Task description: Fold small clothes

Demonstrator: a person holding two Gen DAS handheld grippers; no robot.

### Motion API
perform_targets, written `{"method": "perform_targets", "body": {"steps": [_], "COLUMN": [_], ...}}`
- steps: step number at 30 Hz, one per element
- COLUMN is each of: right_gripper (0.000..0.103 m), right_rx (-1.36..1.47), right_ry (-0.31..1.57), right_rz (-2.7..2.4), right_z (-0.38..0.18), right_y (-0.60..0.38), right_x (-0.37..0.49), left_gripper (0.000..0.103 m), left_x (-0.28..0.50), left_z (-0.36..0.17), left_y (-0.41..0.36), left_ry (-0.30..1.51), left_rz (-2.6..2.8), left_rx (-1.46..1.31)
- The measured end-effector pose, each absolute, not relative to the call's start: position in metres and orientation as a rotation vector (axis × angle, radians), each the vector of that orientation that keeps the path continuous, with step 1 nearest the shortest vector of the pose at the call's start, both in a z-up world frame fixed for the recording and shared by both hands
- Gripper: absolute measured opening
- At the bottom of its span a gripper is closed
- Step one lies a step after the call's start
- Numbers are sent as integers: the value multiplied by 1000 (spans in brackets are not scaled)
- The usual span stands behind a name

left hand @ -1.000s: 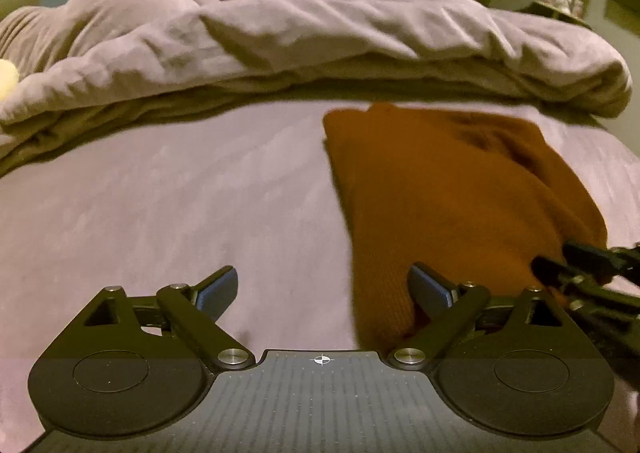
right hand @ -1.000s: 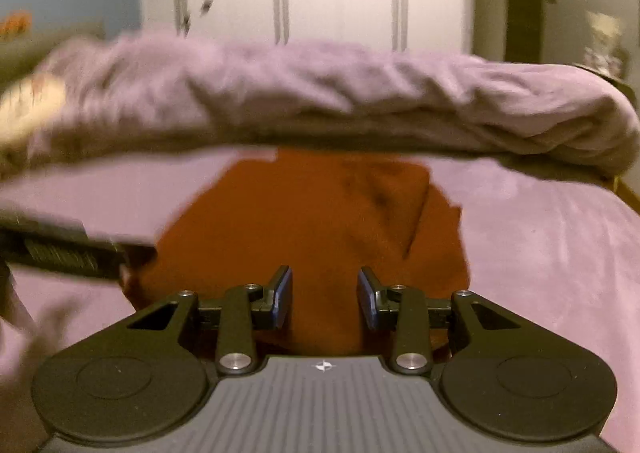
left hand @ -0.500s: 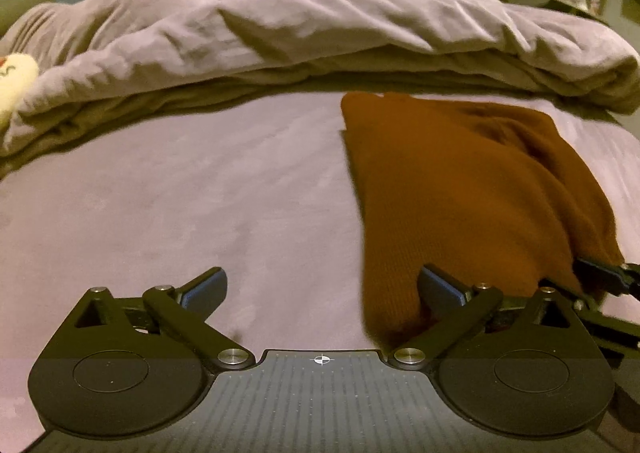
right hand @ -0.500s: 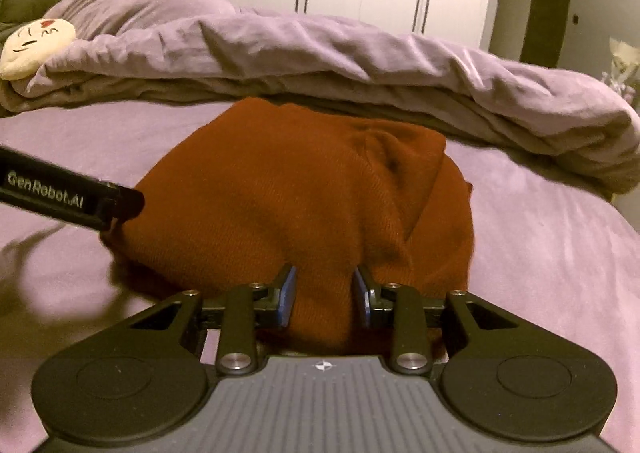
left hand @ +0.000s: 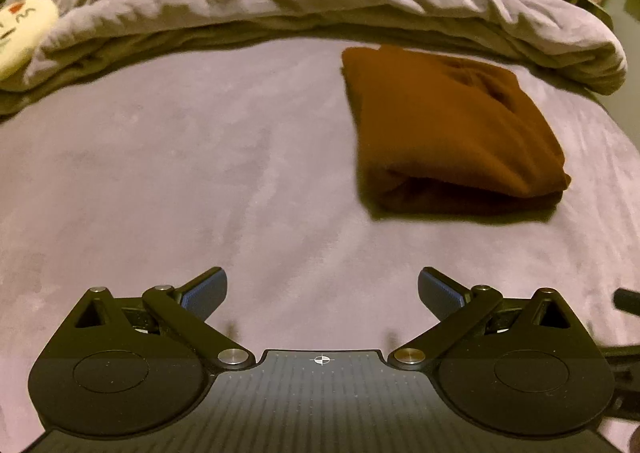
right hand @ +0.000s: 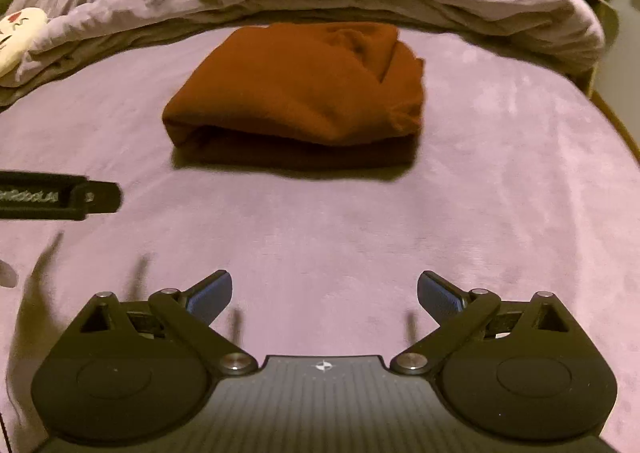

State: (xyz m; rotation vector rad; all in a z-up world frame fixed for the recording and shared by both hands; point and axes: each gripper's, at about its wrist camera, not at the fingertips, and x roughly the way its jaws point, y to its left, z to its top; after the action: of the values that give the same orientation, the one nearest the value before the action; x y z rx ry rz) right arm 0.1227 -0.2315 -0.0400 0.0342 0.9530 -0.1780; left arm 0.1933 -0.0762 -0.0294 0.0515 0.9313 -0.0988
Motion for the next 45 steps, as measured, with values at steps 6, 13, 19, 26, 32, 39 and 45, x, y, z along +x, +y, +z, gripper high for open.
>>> {"method": "perform_targets", "body": {"steps": [6,13,19,26,32,39,45], "right_gripper": [99,99,99,99,89,75,44], "right_rx": [27,84,194,283,584,785,721], "right_ry": [1013,988,849,743,760,786,795], "right_rz": [-247,-259,-227,-117,-109,71,76], "right_z": [-23,-10,0,-13,-55,-95,-90], "right_y": [-231,-236,-250,-302,-383,-403,-378], "right_x": [129,126,123,175,241,296,309], "left_gripper": [103,103,103,103,103,72,48], "left_x": [186,184,197,269,354,400,387], "left_z": [-15,-11,-12,-19,-69,-106,-82], "left_y": [-83,-90,-87,-82,-88,-95,-81], "left_ry": [931,937,915,861,997,1055,1018], "left_rz": [-99,-104,-128,-241,-347,-454,-477], "left_rx": [75,113,58,-126,-278,-505,-512]}}
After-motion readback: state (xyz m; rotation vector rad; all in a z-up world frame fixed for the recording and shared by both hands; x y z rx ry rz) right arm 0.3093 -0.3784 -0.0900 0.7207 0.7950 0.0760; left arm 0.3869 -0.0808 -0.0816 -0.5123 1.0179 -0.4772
